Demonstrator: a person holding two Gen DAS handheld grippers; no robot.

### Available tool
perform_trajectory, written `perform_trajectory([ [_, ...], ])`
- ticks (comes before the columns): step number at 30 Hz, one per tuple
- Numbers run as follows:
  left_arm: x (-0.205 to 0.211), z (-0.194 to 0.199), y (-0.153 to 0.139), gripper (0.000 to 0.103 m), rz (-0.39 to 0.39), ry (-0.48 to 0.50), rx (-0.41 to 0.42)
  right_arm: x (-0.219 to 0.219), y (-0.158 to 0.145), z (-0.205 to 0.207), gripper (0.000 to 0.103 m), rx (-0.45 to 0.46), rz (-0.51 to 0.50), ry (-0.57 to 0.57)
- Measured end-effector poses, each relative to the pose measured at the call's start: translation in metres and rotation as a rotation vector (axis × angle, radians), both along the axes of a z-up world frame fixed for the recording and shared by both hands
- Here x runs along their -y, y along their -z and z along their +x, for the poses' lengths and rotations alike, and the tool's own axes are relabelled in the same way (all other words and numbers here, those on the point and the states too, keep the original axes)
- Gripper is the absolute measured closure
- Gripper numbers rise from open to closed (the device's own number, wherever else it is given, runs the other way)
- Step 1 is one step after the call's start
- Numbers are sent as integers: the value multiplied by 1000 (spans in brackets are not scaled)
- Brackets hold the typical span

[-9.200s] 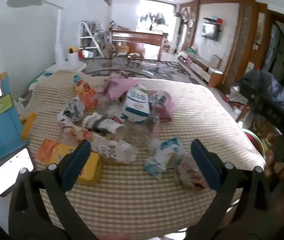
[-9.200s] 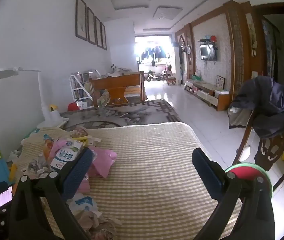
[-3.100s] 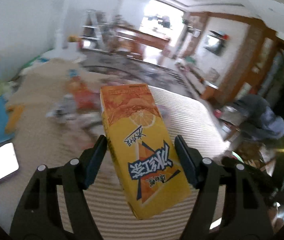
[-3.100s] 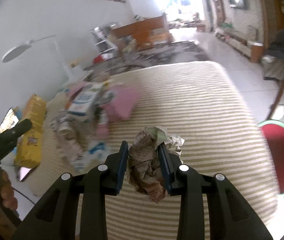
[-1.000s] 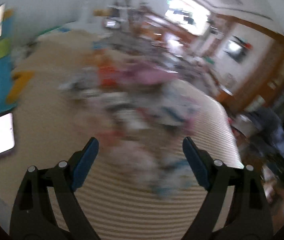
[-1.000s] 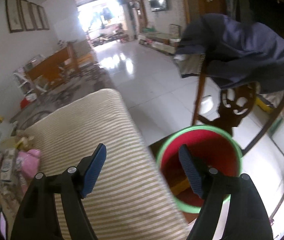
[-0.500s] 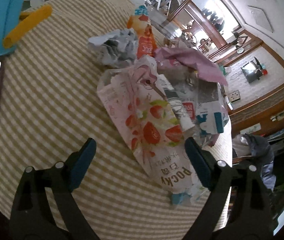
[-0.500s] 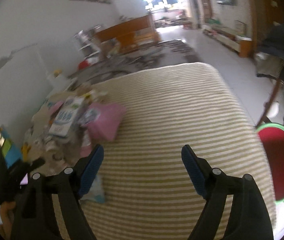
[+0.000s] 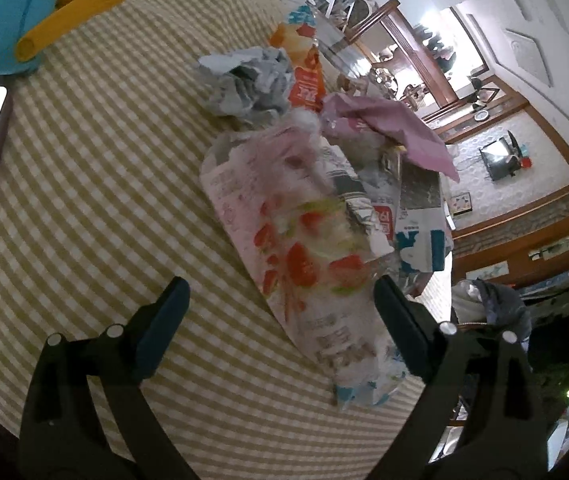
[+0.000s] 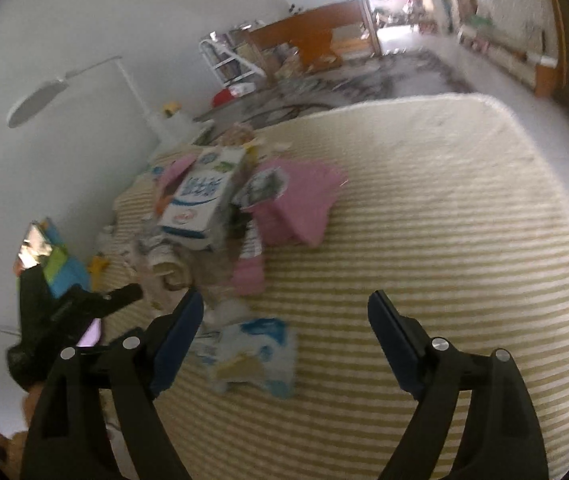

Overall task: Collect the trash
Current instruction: 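Grasp the strawberry Pocky bag with the left tool while the right tool grasps a blue-white wrapper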

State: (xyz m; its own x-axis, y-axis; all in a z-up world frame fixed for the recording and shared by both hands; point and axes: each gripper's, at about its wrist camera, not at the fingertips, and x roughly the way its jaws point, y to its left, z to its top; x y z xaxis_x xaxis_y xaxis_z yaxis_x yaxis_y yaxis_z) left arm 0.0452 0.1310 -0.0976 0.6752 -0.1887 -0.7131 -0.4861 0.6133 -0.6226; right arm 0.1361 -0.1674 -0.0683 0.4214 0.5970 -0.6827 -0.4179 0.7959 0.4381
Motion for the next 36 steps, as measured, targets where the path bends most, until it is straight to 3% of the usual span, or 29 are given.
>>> perform_trajectory([
  [5,0,-5,-3,12,28,16,8,-23,14,2,17,-80,8,-66],
  [12,13,4,-7,12,49,55,2,-57,44,-1,18,-150,-135,-151],
  [14,17,7,-7,12,46,72,-3,-63,44,-7,36,-106,-192,-158],
  [15,20,9,-6,12,49,84,-8,-65,42,-8,40,-96,-199,-171],
  [17,27,14,-3,12,60,103,-22,-62,37,-9,60,-85,-176,-171],
  [21,36,17,0,12,94,122,-31,-44,27,-5,67,-67,-148,-115],
  [24,37,17,0,28,79,134,-17,-29,22,0,68,-74,-99,-67],
  [27,43,17,-3,50,63,165,14,-15,17,6,68,-77,-61,-28],
  [31,54,19,-14,54,103,231,20,-7,14,9,67,-83,-33,-11],
  [36,39,14,-19,56,53,250,29,0,11,6,67,-71,-29,-9],
])
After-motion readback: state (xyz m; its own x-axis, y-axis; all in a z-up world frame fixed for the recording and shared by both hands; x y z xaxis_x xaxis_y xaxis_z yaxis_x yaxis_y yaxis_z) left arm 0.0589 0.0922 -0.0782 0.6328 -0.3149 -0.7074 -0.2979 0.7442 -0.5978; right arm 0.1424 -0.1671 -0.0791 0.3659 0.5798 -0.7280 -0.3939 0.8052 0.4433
